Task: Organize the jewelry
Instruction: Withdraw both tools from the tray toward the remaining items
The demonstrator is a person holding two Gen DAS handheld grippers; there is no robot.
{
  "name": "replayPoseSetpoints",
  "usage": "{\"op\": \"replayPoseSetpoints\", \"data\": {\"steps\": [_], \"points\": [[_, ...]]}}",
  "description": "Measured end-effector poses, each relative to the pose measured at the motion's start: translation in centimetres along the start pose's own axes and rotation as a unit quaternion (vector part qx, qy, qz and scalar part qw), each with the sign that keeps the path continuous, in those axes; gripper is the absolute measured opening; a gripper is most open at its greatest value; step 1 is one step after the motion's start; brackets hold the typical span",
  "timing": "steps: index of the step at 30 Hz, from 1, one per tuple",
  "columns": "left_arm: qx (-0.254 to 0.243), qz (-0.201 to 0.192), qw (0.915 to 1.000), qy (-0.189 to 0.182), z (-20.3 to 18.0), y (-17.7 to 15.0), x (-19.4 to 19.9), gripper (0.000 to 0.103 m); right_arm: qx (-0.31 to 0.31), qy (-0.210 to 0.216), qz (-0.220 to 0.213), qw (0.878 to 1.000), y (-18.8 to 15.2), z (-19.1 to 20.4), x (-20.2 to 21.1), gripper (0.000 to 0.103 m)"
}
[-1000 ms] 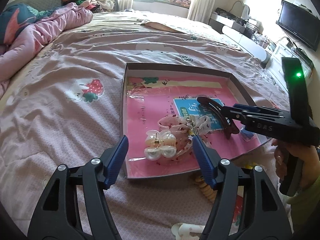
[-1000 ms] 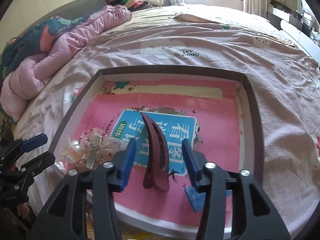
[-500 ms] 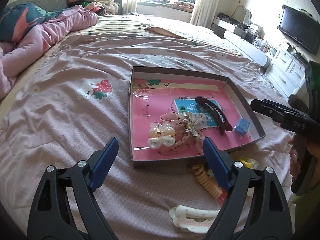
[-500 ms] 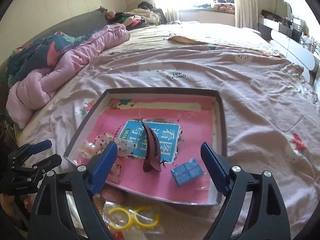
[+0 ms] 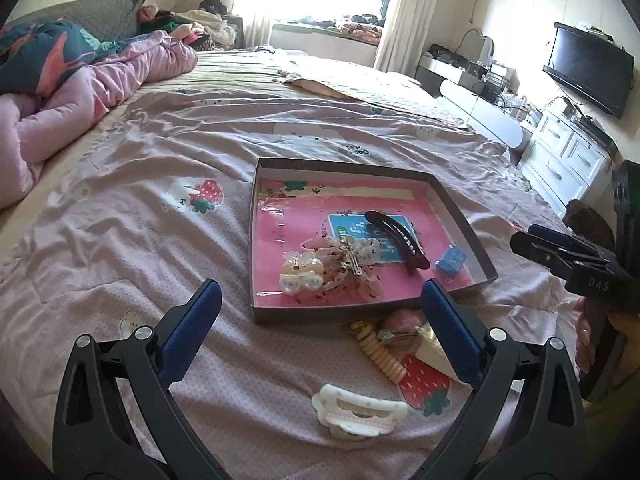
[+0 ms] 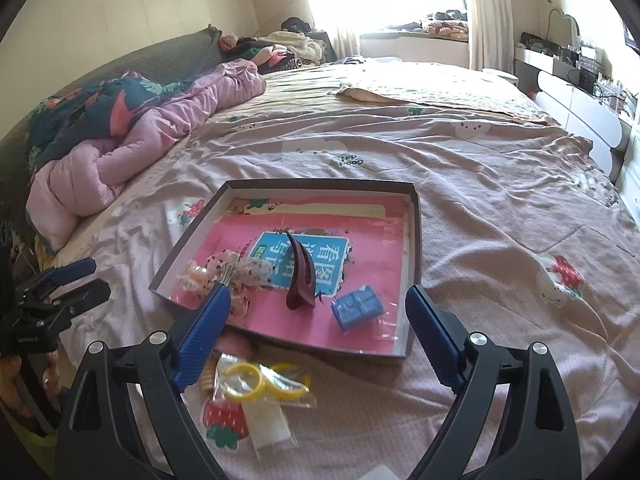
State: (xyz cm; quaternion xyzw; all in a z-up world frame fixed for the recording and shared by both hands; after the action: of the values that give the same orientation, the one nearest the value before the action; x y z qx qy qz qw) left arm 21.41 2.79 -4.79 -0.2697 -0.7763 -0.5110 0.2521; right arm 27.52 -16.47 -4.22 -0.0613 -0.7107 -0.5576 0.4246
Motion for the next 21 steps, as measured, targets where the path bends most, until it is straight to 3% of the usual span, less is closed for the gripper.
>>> {"op": "replayPoseSetpoints", "data": {"steps": [21], "points": [[-0.034, 0.014, 0.9993, 0.005, -2.1, -3.6, 0.9, 0.091, 0.044, -0.007, 0.0, 0.999, -4.3, 1.8, 4.0, 0.088]]}}
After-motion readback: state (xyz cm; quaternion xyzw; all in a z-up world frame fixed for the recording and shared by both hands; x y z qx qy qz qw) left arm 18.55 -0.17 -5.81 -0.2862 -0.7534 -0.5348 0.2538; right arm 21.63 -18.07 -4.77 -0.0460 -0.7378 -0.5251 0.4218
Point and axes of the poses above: each gripper's, at about its wrist camera, not at the fingertips, and x roughly against the way its jaws point, z to its left, y to its top, the point moved 10 cm from there along -x, roughly the way its jaws point, and after that the axes turned 14 degrees about x, right-handed, at the moved point
